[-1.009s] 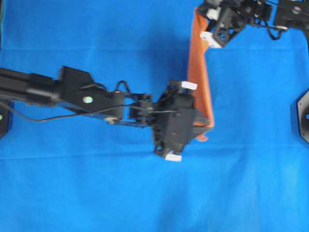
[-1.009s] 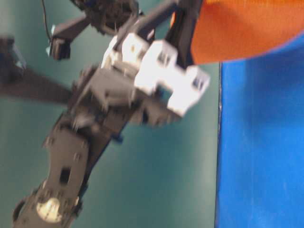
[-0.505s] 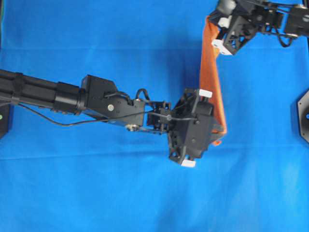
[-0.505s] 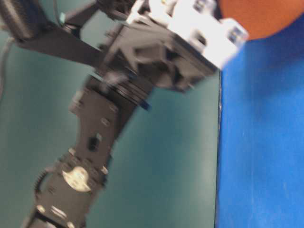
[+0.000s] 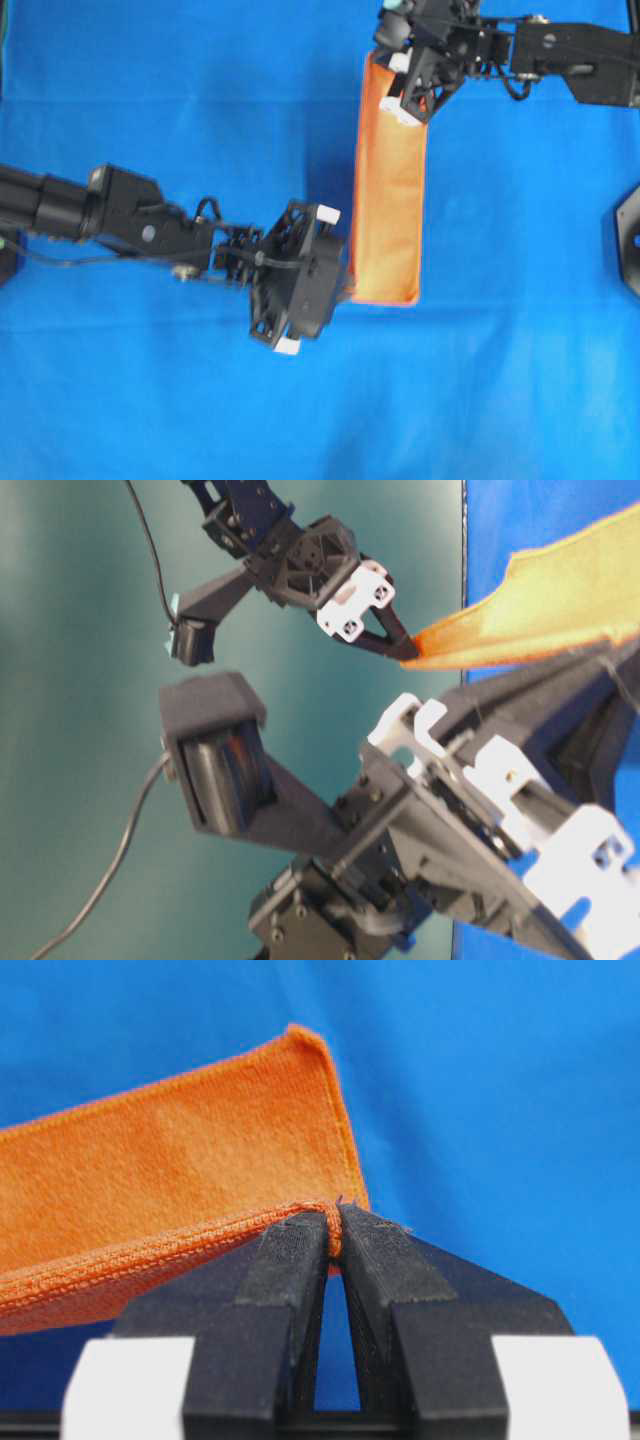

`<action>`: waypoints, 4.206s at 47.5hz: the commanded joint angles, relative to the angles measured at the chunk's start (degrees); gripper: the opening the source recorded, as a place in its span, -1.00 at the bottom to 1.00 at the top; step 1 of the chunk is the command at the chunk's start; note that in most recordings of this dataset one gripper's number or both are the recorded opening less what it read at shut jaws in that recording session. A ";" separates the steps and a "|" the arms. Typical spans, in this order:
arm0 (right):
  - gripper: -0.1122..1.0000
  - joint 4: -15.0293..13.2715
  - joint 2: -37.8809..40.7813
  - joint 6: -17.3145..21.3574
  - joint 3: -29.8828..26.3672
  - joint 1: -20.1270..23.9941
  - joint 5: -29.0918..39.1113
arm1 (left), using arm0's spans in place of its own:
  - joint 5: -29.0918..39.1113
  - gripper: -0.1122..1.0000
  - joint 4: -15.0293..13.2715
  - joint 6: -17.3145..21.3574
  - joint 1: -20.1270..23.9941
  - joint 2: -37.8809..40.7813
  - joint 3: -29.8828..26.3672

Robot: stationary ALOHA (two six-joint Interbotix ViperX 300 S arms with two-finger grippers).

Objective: Fold the orange towel.
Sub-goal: 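Swing the left gripper toward the right, folding the towel in half, then lay the towel down, open both grippers and pull them back, then grasp the far corners of the narrow towel strip with both grippers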

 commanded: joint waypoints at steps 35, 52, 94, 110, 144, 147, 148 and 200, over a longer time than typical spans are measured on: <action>0.36 -1.05 0.79 -2.20 -1.67 1.14 -3.34 | -2.81 0.75 0.35 -6.59 -0.44 -2.29 -0.70; 0.37 -0.97 -5.54 -2.20 1.67 1.14 -2.55 | 4.57 0.70 0.35 -6.15 0.62 -12.39 2.64; 0.36 9.40 -45.26 -0.97 33.31 12.92 -8.70 | -11.95 0.70 0.26 -11.95 10.72 -39.38 27.86; 0.36 10.20 -44.30 -0.97 34.80 15.21 -13.18 | -12.74 0.70 0.26 -14.68 10.72 -39.73 30.23; 0.35 9.76 -19.51 -1.85 21.18 -2.46 -10.63 | -13.71 0.69 0.35 -14.68 24.70 -12.92 12.22; 0.35 9.32 -16.08 -1.85 19.60 -3.69 -10.72 | -13.89 0.69 0.26 -14.68 26.02 -9.93 10.46; 0.35 9.14 -14.94 -1.85 19.25 -4.22 -10.72 | -13.97 0.69 0.35 -14.68 26.37 -9.05 9.93; -0.73 7.03 6.15 -2.20 12.83 -8.79 -18.63 | -19.51 -0.76 0.70 -12.04 32.08 9.84 1.14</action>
